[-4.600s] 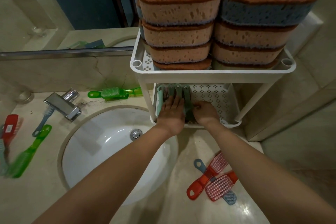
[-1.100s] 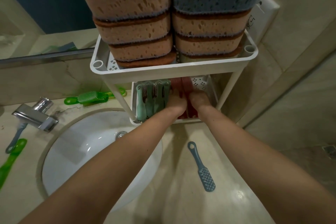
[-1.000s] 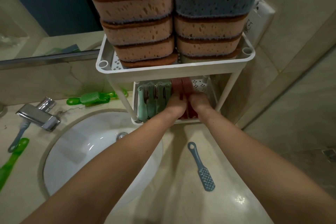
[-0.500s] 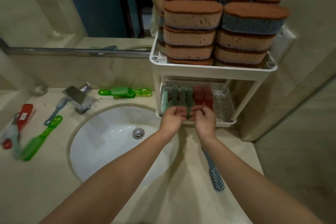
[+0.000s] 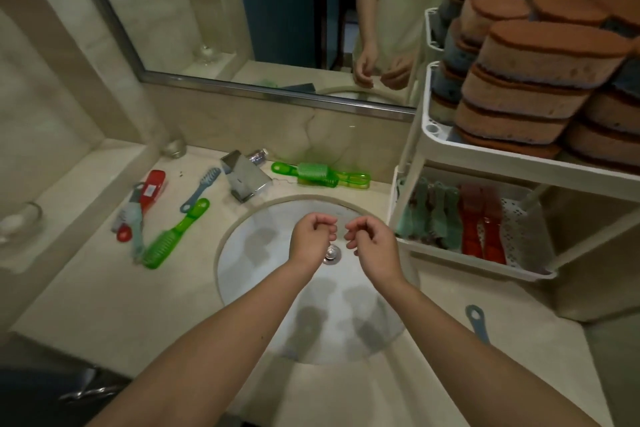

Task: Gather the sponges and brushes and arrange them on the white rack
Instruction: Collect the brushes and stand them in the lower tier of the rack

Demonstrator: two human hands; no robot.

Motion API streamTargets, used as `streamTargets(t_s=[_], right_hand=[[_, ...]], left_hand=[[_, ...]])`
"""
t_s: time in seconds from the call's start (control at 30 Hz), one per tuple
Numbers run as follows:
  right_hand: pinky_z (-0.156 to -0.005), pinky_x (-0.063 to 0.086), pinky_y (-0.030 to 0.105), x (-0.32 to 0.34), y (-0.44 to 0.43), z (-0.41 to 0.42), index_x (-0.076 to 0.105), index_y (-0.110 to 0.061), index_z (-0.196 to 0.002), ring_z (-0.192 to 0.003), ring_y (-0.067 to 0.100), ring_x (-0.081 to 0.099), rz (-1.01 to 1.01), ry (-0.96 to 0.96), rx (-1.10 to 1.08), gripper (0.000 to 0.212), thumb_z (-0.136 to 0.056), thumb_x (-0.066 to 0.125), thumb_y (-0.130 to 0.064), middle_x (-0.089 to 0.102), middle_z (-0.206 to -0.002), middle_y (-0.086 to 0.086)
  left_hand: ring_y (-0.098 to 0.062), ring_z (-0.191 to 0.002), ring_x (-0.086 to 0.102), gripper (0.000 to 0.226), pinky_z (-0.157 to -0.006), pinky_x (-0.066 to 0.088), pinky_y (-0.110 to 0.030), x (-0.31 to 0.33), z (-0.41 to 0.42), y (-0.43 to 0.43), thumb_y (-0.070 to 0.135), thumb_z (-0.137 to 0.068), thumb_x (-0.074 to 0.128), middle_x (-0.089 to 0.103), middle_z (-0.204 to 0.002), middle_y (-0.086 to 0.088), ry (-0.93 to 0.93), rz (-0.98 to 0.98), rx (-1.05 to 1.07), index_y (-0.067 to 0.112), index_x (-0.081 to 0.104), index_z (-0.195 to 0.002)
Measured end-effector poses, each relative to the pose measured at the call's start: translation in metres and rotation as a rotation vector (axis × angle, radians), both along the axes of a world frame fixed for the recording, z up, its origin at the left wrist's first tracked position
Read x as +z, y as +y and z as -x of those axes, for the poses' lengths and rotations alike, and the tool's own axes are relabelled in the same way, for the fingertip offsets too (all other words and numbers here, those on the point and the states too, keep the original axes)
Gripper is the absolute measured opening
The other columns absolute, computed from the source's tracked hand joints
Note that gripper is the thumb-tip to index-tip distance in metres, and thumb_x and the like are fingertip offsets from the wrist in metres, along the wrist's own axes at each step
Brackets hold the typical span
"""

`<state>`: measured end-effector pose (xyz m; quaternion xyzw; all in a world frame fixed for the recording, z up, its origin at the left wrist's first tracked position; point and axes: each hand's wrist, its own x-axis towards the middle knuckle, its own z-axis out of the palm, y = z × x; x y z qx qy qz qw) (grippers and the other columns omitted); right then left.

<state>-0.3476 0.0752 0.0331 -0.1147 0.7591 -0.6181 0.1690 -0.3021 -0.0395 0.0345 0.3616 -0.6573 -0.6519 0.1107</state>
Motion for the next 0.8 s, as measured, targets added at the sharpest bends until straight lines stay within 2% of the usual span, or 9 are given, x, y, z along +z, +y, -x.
streamTargets(t_s=[0.17, 0.3, 0.43, 0.6, 0.67, 0.73, 0.8], right_hand=[[-0.061, 0.046, 0.021, -0.003, -0.049, 0.001, 0.062, -0.021, -0.084, -0.067, 0.011, 0.060, -0.035, -0.044, 0.019, 0.031, -0.087, 0.042, 0.002, 0.066, -0.081, 0.001], [-0.063, 0.046, 0.017, -0.009, -0.090, -0.008, 0.062, -0.016, -0.086, -0.074, 0.013, 0.060, -0.049, -0.064, 0.056, 0.030, -0.088, 0.041, 0.005, 0.065, -0.087, 0.004], [-0.061, 0.045, 0.014, -0.018, -0.136, -0.024, 0.062, -0.020, -0.086, -0.075, 0.012, 0.062, -0.082, -0.084, 0.127, 0.030, -0.089, 0.043, 0.003, 0.067, -0.087, 0.002], [-0.067, 0.046, 0.022, -0.026, -0.200, -0.044, 0.062, -0.023, -0.084, -0.079, 0.017, 0.064, -0.095, -0.093, 0.238, 0.030, -0.088, 0.046, 0.002, 0.067, -0.088, 0.002], [-0.071, 0.050, 0.029, -0.029, -0.227, -0.051, 0.063, -0.024, -0.084, -0.082, 0.021, 0.064, -0.104, -0.088, 0.282, 0.029, -0.087, 0.050, 0.001, 0.068, -0.089, 0.004], [-0.079, 0.051, 0.036, -0.032, -0.253, -0.058, 0.064, -0.025, -0.082, -0.085, 0.024, 0.064, -0.112, -0.080, 0.317, 0.029, -0.085, 0.053, 0.002, 0.067, -0.087, 0.003], [-0.082, 0.051, 0.037, -0.035, -0.278, -0.064, 0.064, -0.023, -0.083, -0.084, 0.022, 0.063, -0.142, -0.053, 0.364, 0.026, -0.084, 0.055, 0.002, 0.066, -0.084, 0.001]], left_hand=[[-0.012, -0.066, 0.058, 0.028, -0.068, 0.047, -0.023, -0.005, -0.008, -0.051, -0.004, -0.088, 0.043, 0.064, -0.082, -0.003, -0.001, -0.027, 0.011, 0.016, 0.062, -0.084], [-0.012, -0.067, 0.058, 0.027, -0.067, 0.046, -0.021, -0.016, -0.019, -0.091, -0.003, -0.088, 0.044, 0.064, -0.083, -0.004, -0.028, -0.036, 0.031, 0.017, 0.062, -0.085], [-0.013, -0.067, 0.060, 0.026, -0.070, 0.047, -0.026, -0.028, -0.038, -0.134, 0.000, -0.089, 0.044, 0.066, -0.084, -0.004, -0.052, -0.036, 0.087, 0.018, 0.063, -0.085], [-0.012, -0.064, 0.058, 0.028, -0.061, 0.044, -0.021, -0.038, -0.070, -0.197, -0.003, -0.088, 0.043, 0.064, -0.081, -0.006, -0.065, 0.001, 0.185, 0.016, 0.063, -0.082], [-0.013, -0.065, 0.056, 0.030, -0.060, 0.044, -0.020, -0.040, -0.082, -0.222, -0.005, -0.089, 0.042, 0.063, -0.080, -0.006, -0.069, 0.005, 0.229, 0.016, 0.062, -0.080], [-0.016, -0.070, 0.057, 0.031, -0.063, 0.046, -0.022, -0.041, -0.093, -0.246, -0.005, -0.090, 0.044, 0.063, -0.082, -0.007, -0.078, 0.028, 0.271, 0.017, 0.061, -0.078], [-0.018, -0.077, 0.059, 0.030, -0.070, 0.050, -0.025, -0.041, -0.103, -0.268, -0.003, -0.089, 0.047, 0.064, -0.082, -0.003, -0.097, 0.096, 0.306, 0.020, 0.061, -0.076]])
